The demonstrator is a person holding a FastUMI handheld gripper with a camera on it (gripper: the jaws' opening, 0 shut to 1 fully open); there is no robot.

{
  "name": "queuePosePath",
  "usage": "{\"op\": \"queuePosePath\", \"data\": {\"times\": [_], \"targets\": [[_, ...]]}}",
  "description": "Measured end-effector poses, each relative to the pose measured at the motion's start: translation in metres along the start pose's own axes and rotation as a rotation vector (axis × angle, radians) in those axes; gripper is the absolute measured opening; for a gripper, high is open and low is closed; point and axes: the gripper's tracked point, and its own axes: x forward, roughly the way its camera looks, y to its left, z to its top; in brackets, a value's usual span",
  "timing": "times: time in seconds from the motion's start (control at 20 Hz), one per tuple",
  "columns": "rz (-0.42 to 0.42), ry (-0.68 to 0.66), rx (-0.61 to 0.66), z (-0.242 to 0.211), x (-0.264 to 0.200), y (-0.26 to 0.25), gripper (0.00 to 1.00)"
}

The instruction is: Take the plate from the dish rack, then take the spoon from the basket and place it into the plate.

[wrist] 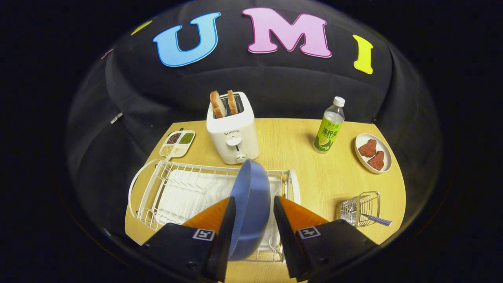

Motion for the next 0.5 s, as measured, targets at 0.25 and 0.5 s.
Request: {"op": "queuePosePath", "data": {"times": [0.25,0.5], "targets": [[-0.032,0.01,0.032,-0.001,0.005,-0.001,0.41],[-0.107,-0.047,0.057,0.01,-0.005,-0.003,0.31]]}}
